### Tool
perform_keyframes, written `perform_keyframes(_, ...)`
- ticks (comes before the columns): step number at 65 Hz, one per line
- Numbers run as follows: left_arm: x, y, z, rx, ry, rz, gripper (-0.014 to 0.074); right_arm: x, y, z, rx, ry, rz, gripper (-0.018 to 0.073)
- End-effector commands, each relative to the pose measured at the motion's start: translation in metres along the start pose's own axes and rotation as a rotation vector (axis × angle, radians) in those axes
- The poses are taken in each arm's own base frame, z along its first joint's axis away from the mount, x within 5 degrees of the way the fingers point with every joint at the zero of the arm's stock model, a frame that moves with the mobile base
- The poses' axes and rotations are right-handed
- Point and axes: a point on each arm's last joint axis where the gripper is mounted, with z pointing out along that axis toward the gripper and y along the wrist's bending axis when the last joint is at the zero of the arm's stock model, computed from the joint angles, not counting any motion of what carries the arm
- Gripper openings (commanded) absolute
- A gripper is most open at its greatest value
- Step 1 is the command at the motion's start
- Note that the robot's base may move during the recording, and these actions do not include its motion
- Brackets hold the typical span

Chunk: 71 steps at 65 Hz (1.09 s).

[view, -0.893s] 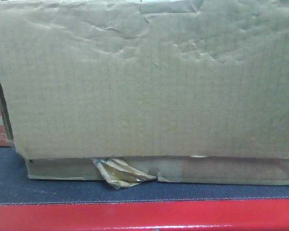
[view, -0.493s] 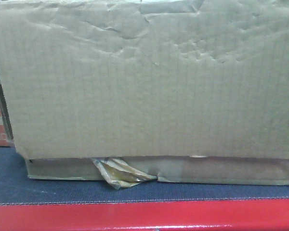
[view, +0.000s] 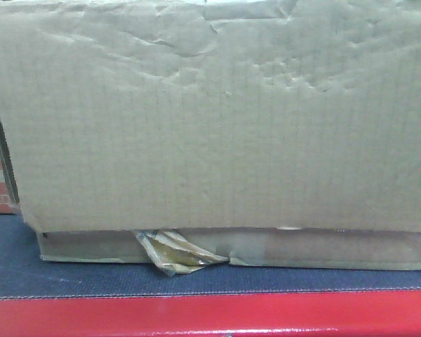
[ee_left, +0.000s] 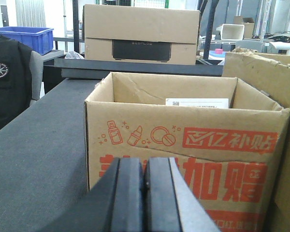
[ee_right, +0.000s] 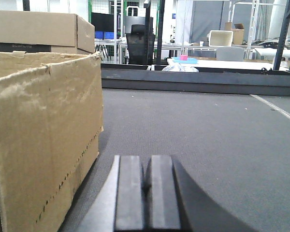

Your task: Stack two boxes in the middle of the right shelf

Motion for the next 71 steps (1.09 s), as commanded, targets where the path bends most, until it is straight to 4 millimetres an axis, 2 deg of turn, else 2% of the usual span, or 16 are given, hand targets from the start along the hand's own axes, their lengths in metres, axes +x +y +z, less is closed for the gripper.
perform_keyframes(1,-0.005,0.0,0.0,0.0,-0.045,0.004,-0.0111,-0.002,0.0,0.0,0.005,-0.027,0.001,-0.016)
perform_keyframes(17,-0.006,0.0,-0.001,0.0,-0.061,0.004,-0.0111,-0.002,0.0,0.0,0.005,-0.027,0.001,-0.016)
perform_keyframes(21,-0.014,0.0,-0.002,0.0,-0.055,0.004,-0.0111,-0.002,0.0,0.0,0.005,-0.027,0.001,-0.016)
perform_keyframes(33,-0.06,-0.001,-0.011,0.002,-0.024,0.004,-0.0111,-0.002,0.0,0.0,0.005,-0.027,0.001,-0.016)
perform_keyframes(43,-0.099,-0.002,-0.007,0.003,0.057,0.004,-0.0111,-0.002,0.0,0.0,0.005,-0.027,0.001,-0.016)
perform_keyframes(50,-0.121,-0.002,0.005,0.002,0.199,0.004,-0.0111,-0.002,0.0,0.0,0.005,-0.027,0.001,-0.016)
perform_keyframes(61,-0.148,-0.003,0.04,0.001,0.448,0.005,-0.0111,-0.002,0.0,0.0,0.005,-0.027,0.001,-0.016)
perform_keyframes(71,-0.171,-0.003,0.073,0.002,0.473,0.002,-0.0111,-0.002,0.0,0.0,0.005,-0.027,0.001,-0.016)
